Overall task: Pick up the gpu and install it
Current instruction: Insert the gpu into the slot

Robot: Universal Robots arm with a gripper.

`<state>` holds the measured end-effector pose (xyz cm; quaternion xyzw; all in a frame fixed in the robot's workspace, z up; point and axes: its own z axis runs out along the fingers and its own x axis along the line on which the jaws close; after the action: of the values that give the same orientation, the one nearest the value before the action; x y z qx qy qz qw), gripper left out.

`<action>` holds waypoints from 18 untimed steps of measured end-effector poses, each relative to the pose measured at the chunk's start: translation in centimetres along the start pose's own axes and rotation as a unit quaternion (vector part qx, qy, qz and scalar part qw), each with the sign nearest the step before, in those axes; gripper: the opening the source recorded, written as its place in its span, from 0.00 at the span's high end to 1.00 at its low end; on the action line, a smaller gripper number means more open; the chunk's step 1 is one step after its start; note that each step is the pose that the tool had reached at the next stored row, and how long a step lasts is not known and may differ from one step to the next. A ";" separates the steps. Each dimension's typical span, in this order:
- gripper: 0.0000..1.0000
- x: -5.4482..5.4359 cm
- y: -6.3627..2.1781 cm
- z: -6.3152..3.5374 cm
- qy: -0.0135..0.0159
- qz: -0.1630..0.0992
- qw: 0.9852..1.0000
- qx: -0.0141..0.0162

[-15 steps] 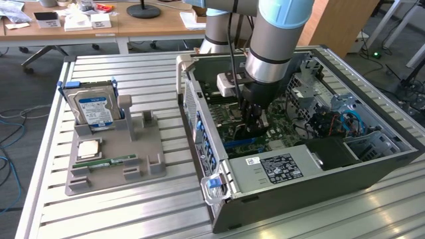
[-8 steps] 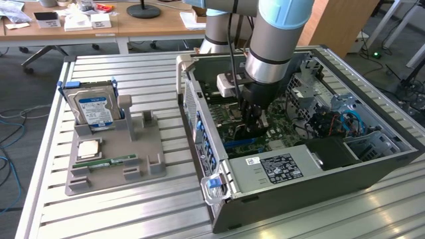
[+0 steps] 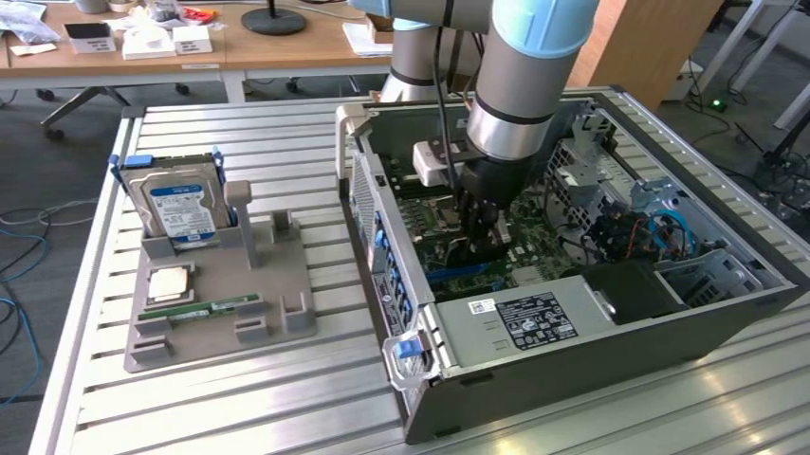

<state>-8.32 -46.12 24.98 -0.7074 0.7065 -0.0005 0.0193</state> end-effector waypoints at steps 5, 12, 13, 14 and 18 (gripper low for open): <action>0.74 0.0 0.00 0.06 0.000 0.000 1.000 0.000; 0.74 0.0 0.01 0.17 0.000 0.000 1.000 0.000; 0.74 0.0 0.00 0.17 0.000 0.000 1.000 0.000; 0.74 0.0 0.00 0.17 0.000 0.000 1.000 0.000; 0.74 0.0 0.01 0.28 0.000 0.000 1.000 0.000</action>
<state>-8.32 -46.12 24.70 -0.7074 0.7065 -0.0005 0.0193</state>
